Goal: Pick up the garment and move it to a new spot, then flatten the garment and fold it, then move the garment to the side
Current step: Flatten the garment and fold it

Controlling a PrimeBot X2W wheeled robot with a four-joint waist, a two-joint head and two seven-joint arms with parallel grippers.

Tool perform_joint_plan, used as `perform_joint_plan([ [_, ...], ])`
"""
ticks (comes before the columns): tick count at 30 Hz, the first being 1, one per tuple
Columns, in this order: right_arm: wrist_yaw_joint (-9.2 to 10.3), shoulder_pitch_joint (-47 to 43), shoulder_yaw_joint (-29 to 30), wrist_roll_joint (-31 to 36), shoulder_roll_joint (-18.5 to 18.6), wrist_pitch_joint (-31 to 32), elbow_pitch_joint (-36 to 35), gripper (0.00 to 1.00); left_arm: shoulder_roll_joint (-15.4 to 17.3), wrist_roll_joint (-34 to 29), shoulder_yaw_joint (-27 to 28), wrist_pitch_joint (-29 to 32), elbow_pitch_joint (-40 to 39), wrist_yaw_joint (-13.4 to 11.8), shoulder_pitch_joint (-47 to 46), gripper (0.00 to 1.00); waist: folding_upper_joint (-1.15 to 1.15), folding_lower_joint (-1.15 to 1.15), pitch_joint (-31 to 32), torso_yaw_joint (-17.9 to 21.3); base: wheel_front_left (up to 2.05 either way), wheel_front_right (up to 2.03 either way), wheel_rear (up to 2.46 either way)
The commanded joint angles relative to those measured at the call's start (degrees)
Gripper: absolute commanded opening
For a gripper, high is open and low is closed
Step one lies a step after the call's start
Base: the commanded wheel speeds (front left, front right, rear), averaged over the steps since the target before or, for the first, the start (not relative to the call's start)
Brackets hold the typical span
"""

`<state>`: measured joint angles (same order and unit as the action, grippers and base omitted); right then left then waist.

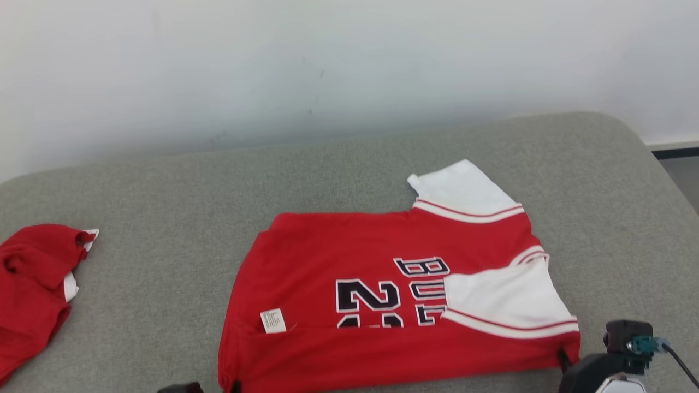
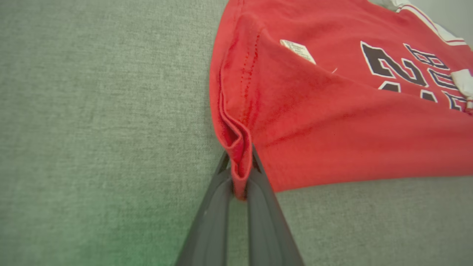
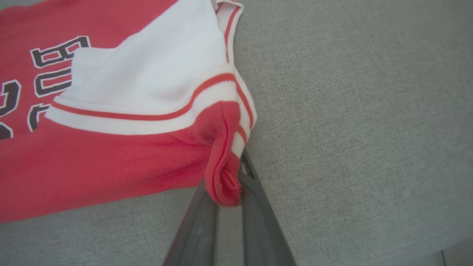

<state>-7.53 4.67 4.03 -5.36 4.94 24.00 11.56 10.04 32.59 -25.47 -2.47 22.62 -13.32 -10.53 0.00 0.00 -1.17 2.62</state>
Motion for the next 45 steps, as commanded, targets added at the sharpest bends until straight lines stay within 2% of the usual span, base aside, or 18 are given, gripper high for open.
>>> perform_joint_plan([
  [1,0.07,-2.2,0.5,-0.5,0.4,1.4,-1.2,0.0,1.1,0.4,0.0,0.7,-1.0,-0.8,2.3,0.0,0.0,0.0,1.7,-0.3,0.0,0.0,0.0],
  [6,0.07,-6.6,-0.1,-1.4,0.0,6.3,-5.8,0.0,2.3,0.4,-0.8,3.5,-5.8,-2.7,6.6,0.0,0.0,0.0,2.3,-0.2,0.0,0.0,0.0],
  [14,0.07,-9.0,0.5,0.2,-0.2,8.1,-8.0,0.0,2.3,0.8,-1.7,4.8,-9.1,-4.8,11.5,0.0,0.0,0.0,2.7,0.2,0.0,0.0,0.0],
  [15,0.07,-9.1,0.8,0.5,-0.3,8.0,-8.1,0.02,2.3,0.8,-1.7,4.8,-9.2,-5.0,11.7,0.0,0.0,0.0,2.8,0.1,0.0,0.0,0.0],
  [16,0.07,-9.1,0.9,0.6,-0.4,7.9,-8.1,0.69,2.5,0.5,-1.7,4.5,-9.4,-5.3,11.8,0.43,0.0,0.0,2.8,0.1,0.0,0.0,0.0],
  [17,0.07,-9.1,1.3,0.7,-0.5,8.1,-8.0,1.0,2.6,0.3,-1.8,4.6,-9.3,-5.3,12.0,1.0,0.0,0.0,2.9,0.0,0.0,0.0,0.0],
  [24,0.06,-10.8,3.2,0.8,-1.4,9.1,-10.0,1.0,2.9,1.0,-1.2,4.1,-9.9,-5.8,12.6,1.0,0.0,0.0,3.9,0.0,0.0,0.0,0.0],
  [30,0.06,-11.3,5.3,0.9,-1.7,6.6,-14.9,1.0,3.9,1.1,2.0,-0.1,-13.3,-6.8,12.6,1.0,0.0,0.0,4.4,-0.1,0.0,0.0,0.0],
  [35,0.06,-11.2,5.4,0.1,-1.9,3.3,-18.3,1.0,5.6,0.6,3.6,-3.4,-15.6,-5.3,10.3,1.0,0.0,0.0,4.4,0.0,0.0,0.0,0.0],
  [38,0.06,-9.5,4.0,0.8,-1.7,5.2,-20.1,1.0,7.1,-1.1,2.7,-1.6,-13.9,-4.4,5.8,1.0,0.0,0.0,3.8,0.0,0.0,0.0,0.0],
  [45,0.06,0.5,-2.2,1.1,2.9,10.9,-18.7,1.0,7.1,-3.0,0.5,6.2,-6.9,-2.9,-8.9,1.0,0.0,0.0,1.3,1.2,0.0,0.0,0.0],
])
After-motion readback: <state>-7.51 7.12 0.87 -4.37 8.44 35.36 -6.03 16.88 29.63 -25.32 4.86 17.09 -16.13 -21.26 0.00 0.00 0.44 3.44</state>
